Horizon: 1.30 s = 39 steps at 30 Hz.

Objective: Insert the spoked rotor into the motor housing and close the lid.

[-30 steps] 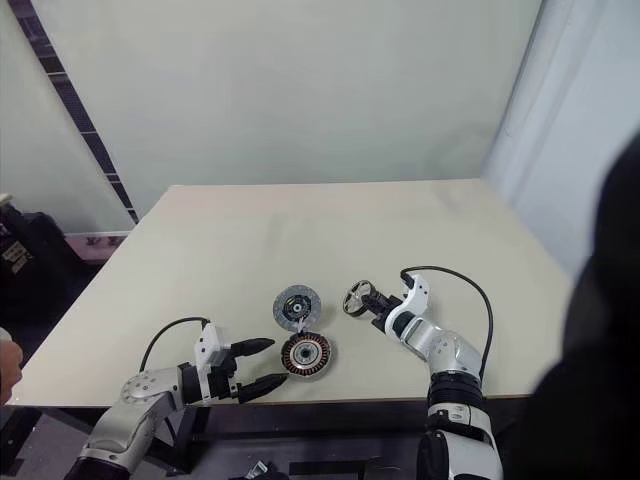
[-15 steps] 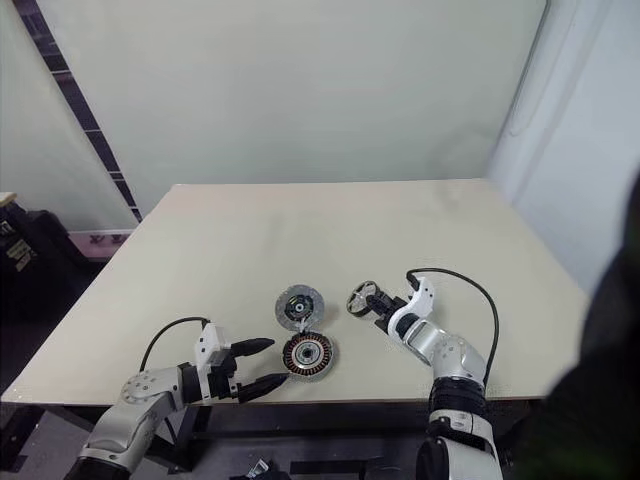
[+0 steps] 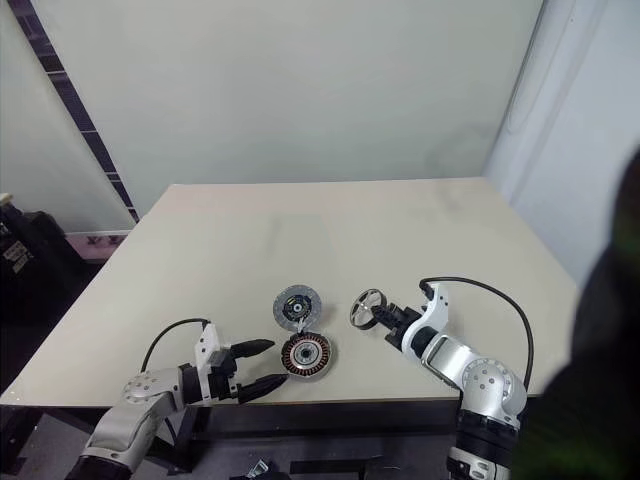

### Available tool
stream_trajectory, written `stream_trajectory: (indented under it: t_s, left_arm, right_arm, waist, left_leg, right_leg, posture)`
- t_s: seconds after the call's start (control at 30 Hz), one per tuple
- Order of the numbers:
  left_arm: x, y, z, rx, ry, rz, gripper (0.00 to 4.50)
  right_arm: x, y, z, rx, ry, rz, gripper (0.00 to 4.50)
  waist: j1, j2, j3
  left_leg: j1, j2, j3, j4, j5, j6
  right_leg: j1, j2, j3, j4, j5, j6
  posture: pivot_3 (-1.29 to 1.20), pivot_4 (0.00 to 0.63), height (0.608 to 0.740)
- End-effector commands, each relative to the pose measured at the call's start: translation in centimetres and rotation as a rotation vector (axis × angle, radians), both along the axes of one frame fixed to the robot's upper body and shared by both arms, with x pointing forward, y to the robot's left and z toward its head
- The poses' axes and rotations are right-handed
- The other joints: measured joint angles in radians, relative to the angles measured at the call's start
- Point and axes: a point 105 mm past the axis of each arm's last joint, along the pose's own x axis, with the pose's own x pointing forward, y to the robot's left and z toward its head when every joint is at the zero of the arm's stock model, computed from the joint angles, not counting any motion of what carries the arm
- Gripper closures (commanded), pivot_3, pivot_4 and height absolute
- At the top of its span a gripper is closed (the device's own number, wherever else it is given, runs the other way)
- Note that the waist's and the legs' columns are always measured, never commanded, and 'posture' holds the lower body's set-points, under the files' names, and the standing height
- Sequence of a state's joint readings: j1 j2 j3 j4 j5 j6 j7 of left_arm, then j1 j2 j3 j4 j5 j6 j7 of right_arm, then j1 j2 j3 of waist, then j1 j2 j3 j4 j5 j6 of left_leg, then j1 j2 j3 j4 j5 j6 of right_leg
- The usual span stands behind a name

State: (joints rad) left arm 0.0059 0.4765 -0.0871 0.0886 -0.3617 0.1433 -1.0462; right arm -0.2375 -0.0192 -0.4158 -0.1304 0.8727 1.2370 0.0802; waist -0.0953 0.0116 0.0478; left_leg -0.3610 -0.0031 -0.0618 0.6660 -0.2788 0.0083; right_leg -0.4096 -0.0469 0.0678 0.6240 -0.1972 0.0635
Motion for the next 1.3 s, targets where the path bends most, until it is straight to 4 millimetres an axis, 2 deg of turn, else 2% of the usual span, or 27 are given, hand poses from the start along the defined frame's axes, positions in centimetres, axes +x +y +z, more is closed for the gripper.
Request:
stream_trajectory:
  t_s: [0.03,0.3,0.63,0.93,1.3]
  left_arm:
    - [0.7,0.8,1.4,-0.012,-0.054,0.010,0.00]
    - [0.5,1.3,1.7,-0.012,-0.041,0.010,0.00]
    - [0.3,1.3,1.6,-0.006,-0.030,0.008,0.00]
    - [0.4,1.0,1.7,-0.008,-0.032,0.008,0.00]
    - [0.1,0.9,1.7,-0.007,-0.034,0.008,0.00]
  right_arm:
    - [-1.3,1.8,1.8,0.050,-0.052,0.126,4.09]
    - [-3.5,4.4,1.5,0.095,-0.017,0.265,4.09]
    - [-3.9,7.6,2.0,0.156,-0.025,0.335,4.09]
    - [-3.3,8.2,1.0,0.115,-0.012,0.314,4.09]
    - [-3.6,9.5,0.1,0.100,0.009,0.336,4.09]
  waist:
    - [0.000,0.000,0.000]
    - [0.000,0.000,0.000]
    - [0.001,0.000,0.000]
    - [0.000,0.000,0.000]
    - [0.000,0.000,0.000]
  left_leg:
    - [0.000,0.000,0.000,0.000,0.000,0.000]
    - [0.000,0.000,0.000,0.000,0.000,0.000]
    - [0.000,0.000,0.000,0.000,0.000,0.000]
    - [0.000,0.000,0.000,-0.001,0.000,0.000]
    - [0.000,0.000,0.000,-0.002,0.000,0.000]
  right_leg:
    - [0.000,0.000,0.000,0.000,0.000,0.000]
    - [0.000,0.000,0.000,0.000,0.000,0.000]
    - [-0.001,0.000,-0.001,0.000,0.000,0.000]
    - [-0.001,0.000,-0.001,-0.001,0.000,0.000]
    - [-0.002,0.000,-0.001,-0.001,0.000,0.000]
  posture:
    - [0.00,0.000,0.740]
    - [0.00,0.000,0.740]
    - [0.00,0.000,0.740]
    - [0.00,0.000,0.740]
    - [0.00,0.000,0.740]
